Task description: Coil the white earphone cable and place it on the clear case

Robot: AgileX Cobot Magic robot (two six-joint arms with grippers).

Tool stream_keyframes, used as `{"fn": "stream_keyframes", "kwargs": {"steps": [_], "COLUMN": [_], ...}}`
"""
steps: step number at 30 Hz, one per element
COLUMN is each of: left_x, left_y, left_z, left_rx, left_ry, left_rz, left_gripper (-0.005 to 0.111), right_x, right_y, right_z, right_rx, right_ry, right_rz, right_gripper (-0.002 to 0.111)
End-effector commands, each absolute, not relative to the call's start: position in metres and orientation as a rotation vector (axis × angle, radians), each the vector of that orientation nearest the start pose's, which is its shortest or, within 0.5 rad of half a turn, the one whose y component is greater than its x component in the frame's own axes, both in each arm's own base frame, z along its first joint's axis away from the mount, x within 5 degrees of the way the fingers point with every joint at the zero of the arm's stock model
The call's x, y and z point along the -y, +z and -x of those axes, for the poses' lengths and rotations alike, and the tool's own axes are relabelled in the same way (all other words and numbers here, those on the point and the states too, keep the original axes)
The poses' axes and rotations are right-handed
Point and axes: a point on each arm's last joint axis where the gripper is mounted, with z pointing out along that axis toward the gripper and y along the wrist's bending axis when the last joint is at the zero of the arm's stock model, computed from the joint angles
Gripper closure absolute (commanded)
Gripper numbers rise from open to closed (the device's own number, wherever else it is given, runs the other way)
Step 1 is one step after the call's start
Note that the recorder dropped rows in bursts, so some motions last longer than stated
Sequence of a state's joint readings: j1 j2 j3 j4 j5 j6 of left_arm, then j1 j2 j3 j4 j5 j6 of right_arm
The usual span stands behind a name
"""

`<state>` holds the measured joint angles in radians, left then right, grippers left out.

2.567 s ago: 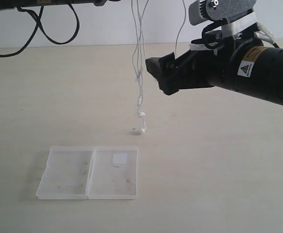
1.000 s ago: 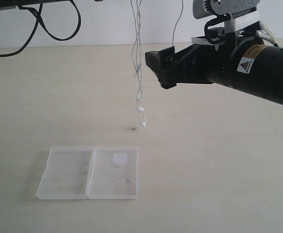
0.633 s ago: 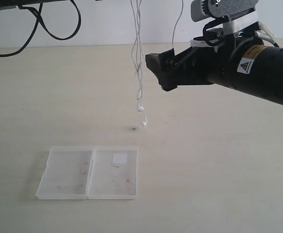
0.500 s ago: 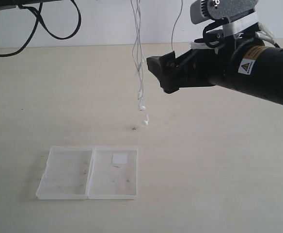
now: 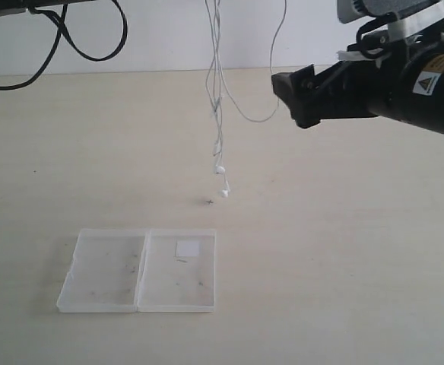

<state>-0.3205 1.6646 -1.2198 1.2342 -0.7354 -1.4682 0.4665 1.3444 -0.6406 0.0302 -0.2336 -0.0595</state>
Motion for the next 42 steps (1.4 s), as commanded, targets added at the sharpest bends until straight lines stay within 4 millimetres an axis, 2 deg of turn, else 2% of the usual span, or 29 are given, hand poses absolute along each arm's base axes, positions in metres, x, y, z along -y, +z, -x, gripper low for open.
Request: {"fn": "stream_keyframes", "kwargs": {"steps": [1,3,7,16,24,27,32,37,42], "left_x": [0.173,0.173,0.173,0.173,0.173,0.173,0.173,0.173,0.173], "left_y": [0.331,0.331,0.331,0.331,0.331,0.331,0.331,0.331,0.331], "left_z": [-0.341,-0.341,-0.341,-0.341,-0.341,-0.341,-0.341,-0.341,-0.341], "left_rx": [-1.640,-1.640,-1.640,-1.640,-1.640,-1.640,-1.640,-1.640,-1.640], "left_ry": [-1.064,-1.064,-1.064,-1.064,-1.064,-1.064,-1.064,-1.064,-1.064], "left_rz": [-0.520,-0.520,-0.520,-0.520,-0.520,-0.520,-0.520,-0.520,-0.520], "left_gripper": [0.107,0.107,0.107,0.107,0.107,0.107,0.107,0.107,0.107], "right_x": [-0.115,-0.115,-0.112,-0.109,-0.108,-0.107,-0.107,-0.107,-0.112], "right_y": [0.250,0.250,0.254,0.277,0.268,0.261,0.251,0.251,0.260], "right_z": [-0.251,-0.251,-0.246,-0.241,-0.238,-0.236,-0.232,-0.232,-0.243], "right_rx": [-1.902,-1.897,-1.949,-1.789,-1.904,-1.999,-2.106,-2.108,-2.061], "right_ry": [0.264,0.265,0.346,0.304,0.308,0.357,0.327,0.314,0.245], "right_rz": [0.432,0.431,0.305,0.368,0.357,0.279,0.335,0.361,0.486], "right_gripper": [0.012,0.012,0.012,0.012,0.012,0.012,0.012,0.012,0.012]}}
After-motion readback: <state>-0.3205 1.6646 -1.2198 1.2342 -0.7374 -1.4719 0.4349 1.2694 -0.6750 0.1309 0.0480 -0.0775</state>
